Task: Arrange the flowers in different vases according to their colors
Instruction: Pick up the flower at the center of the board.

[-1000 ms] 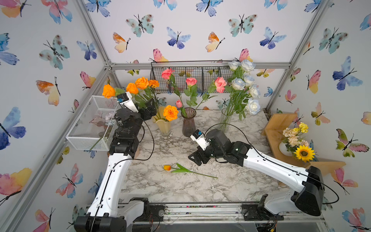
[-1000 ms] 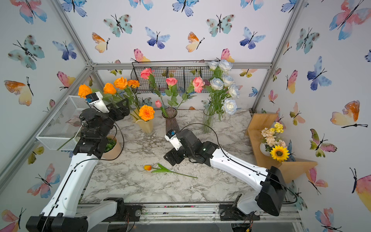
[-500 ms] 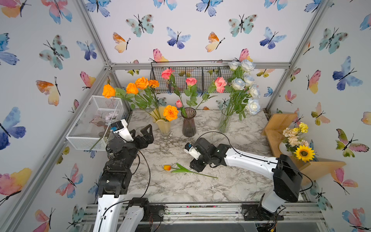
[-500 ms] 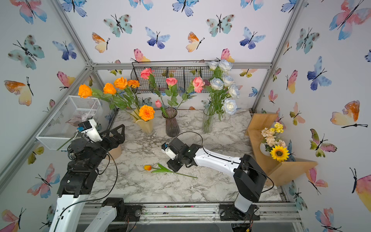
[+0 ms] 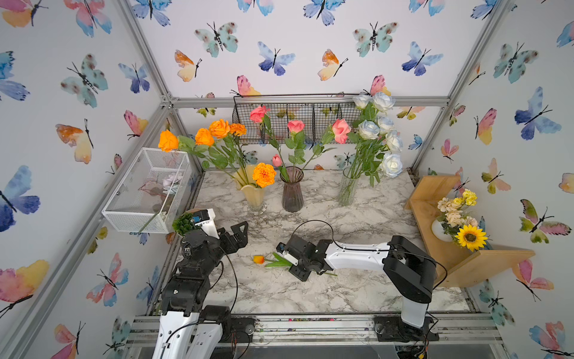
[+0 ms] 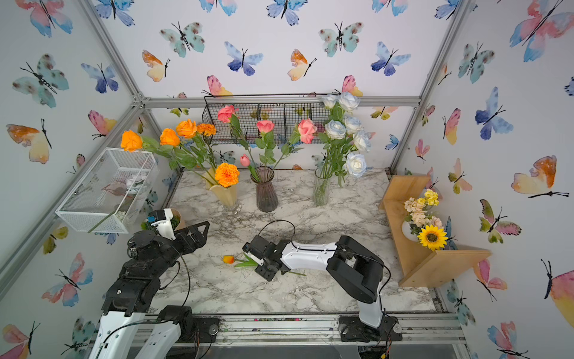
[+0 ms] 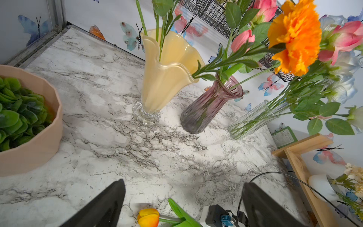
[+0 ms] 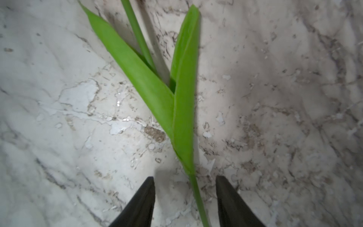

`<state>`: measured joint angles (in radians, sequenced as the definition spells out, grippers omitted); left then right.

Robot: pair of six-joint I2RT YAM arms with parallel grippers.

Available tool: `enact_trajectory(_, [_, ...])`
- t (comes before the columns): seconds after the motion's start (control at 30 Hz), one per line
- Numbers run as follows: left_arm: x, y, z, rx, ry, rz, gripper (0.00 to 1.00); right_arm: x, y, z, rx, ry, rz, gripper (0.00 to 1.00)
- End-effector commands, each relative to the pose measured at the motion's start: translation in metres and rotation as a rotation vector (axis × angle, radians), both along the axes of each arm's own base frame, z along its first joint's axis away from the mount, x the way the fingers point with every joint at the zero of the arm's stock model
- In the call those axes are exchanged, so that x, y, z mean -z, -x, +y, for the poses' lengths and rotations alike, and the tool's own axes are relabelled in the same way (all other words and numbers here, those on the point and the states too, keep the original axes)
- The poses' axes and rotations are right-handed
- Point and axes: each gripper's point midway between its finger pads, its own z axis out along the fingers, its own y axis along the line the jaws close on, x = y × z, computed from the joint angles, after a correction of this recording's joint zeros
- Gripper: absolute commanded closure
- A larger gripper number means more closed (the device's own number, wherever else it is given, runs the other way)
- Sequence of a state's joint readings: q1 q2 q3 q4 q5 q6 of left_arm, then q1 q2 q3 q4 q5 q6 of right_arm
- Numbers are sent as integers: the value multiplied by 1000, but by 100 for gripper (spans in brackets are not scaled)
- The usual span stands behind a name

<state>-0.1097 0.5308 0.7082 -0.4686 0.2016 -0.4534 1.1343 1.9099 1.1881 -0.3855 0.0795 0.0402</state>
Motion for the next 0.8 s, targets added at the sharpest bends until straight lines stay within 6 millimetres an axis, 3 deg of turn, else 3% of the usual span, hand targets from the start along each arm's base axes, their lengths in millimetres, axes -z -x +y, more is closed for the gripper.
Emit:
enact_trajectory(0.0, [-4,2,-8,42,11,-24,1,5,-7,2,1,26,-44,50])
enact_trajectory(0.3, [-4,2,-7,39,11,-30,1,16,-2,9,-45,47,-3,69])
enact_trajectory(0.5, [-4,3,-9,47,12,-30,1,22,5,14,-72,51,44,96])
enact_trajectory(0.63, [-4,4,-16,82,17,-30,1,10,2,24,-67,3,31,98])
enact_trajectory(0.77, [-7,6,-26,139,28,-39,1,-21,-1,40,-75,-81,21,98])
